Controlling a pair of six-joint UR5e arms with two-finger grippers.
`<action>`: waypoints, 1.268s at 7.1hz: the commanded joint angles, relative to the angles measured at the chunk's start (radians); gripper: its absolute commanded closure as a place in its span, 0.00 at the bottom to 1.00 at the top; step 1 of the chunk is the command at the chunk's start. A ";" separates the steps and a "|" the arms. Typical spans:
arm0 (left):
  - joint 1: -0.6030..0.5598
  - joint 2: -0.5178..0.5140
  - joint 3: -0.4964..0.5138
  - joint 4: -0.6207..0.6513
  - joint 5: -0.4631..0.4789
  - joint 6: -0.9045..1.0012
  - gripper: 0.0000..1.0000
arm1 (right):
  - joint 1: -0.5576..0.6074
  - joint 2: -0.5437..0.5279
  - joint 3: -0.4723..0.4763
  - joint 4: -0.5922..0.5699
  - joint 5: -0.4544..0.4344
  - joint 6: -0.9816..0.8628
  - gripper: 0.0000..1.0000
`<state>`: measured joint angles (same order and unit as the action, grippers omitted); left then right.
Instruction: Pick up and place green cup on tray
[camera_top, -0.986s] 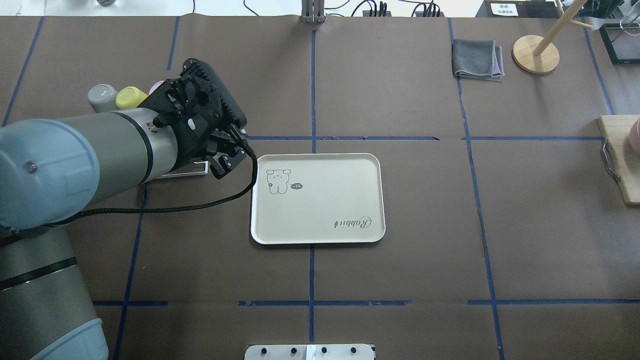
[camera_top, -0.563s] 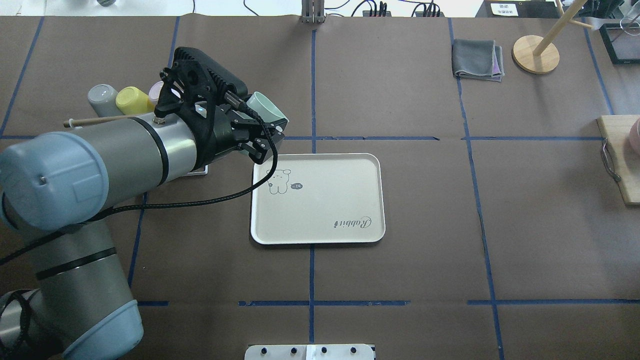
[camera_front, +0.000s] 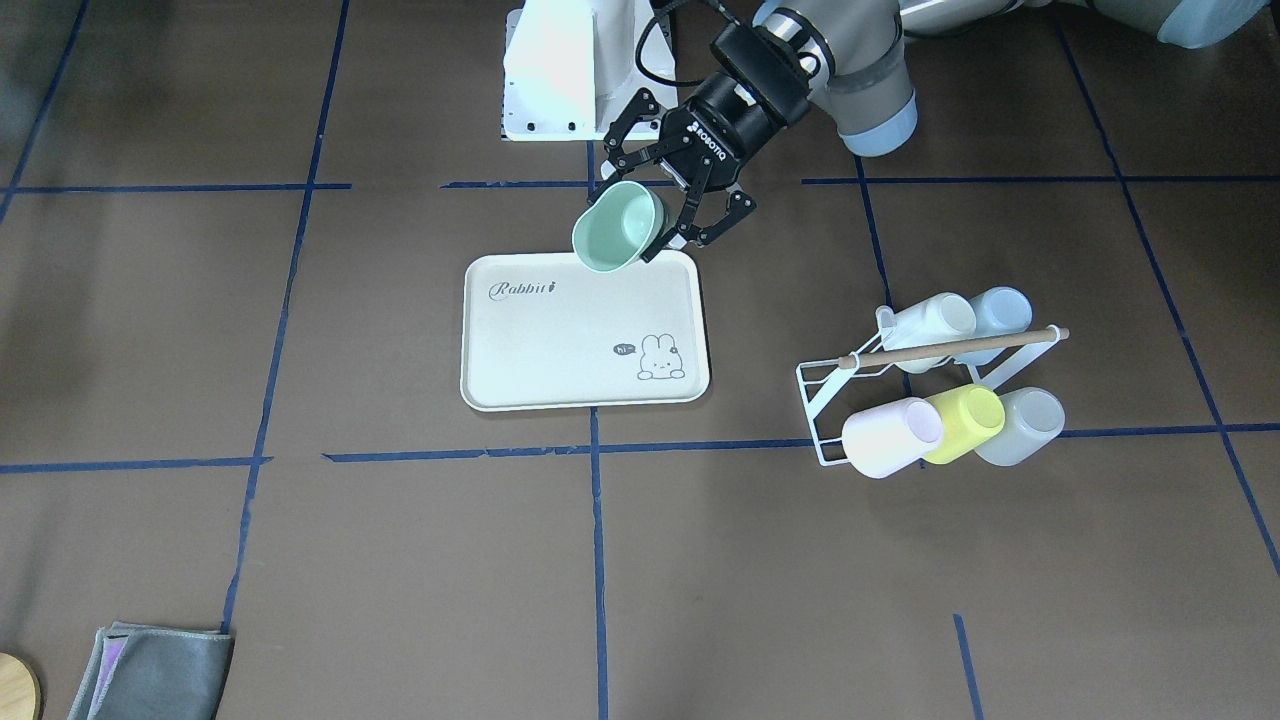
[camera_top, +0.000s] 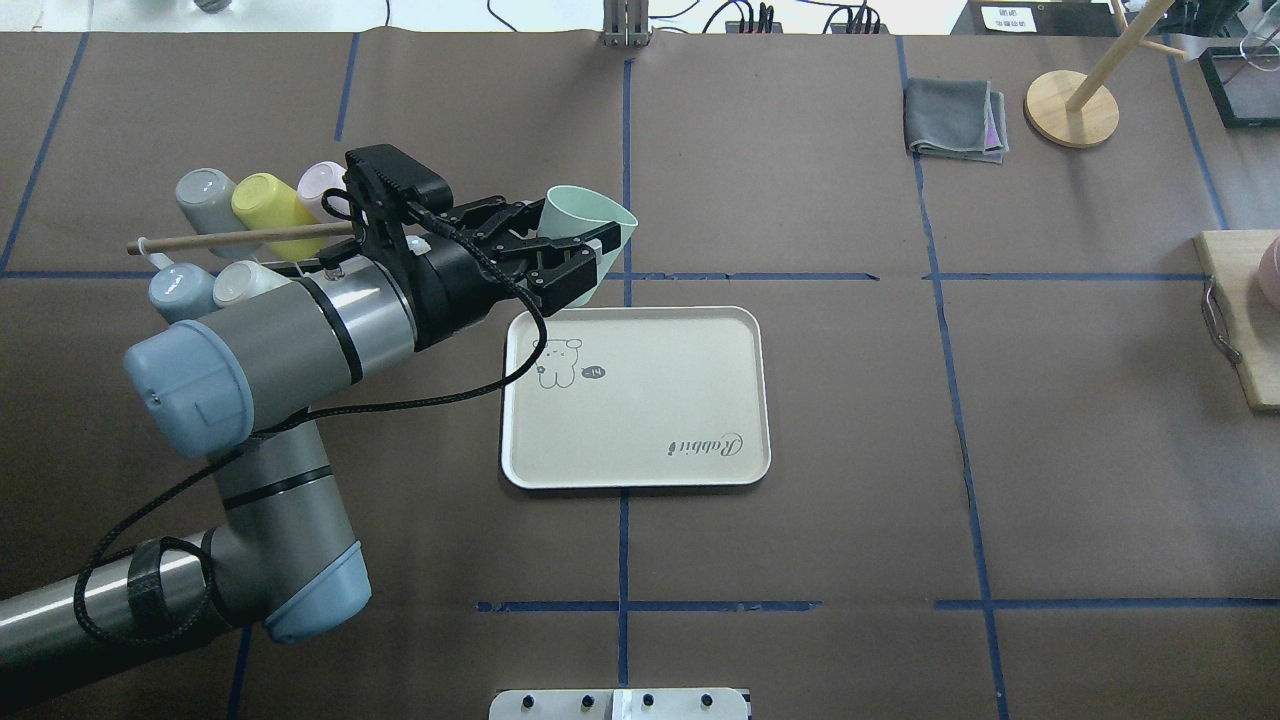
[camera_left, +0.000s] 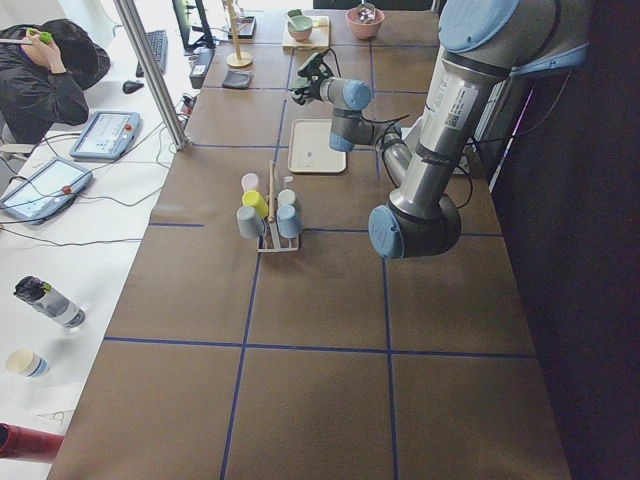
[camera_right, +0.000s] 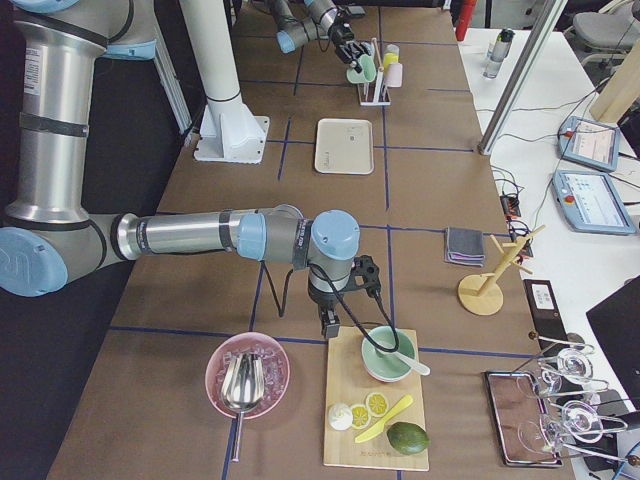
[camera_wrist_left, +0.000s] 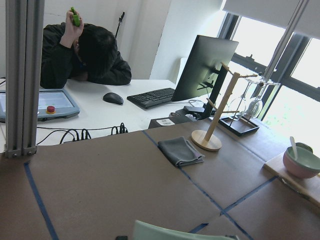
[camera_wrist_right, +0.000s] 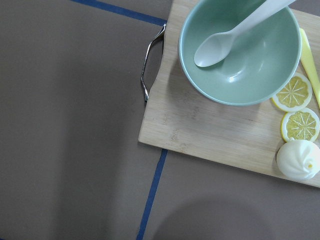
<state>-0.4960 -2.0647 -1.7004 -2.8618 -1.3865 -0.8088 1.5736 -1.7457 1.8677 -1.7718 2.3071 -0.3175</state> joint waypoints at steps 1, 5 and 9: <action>0.017 -0.024 0.196 -0.241 0.000 0.003 0.30 | 0.000 0.000 0.001 0.000 0.000 0.000 0.00; 0.071 -0.058 0.342 -0.255 -0.006 0.173 0.32 | 0.000 0.000 -0.001 0.000 0.000 0.000 0.00; 0.119 -0.139 0.451 -0.252 0.004 0.250 0.34 | 0.000 0.000 -0.002 0.000 0.000 0.000 0.00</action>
<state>-0.3871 -2.1764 -1.2874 -3.1146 -1.3885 -0.5931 1.5735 -1.7457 1.8650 -1.7718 2.3071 -0.3175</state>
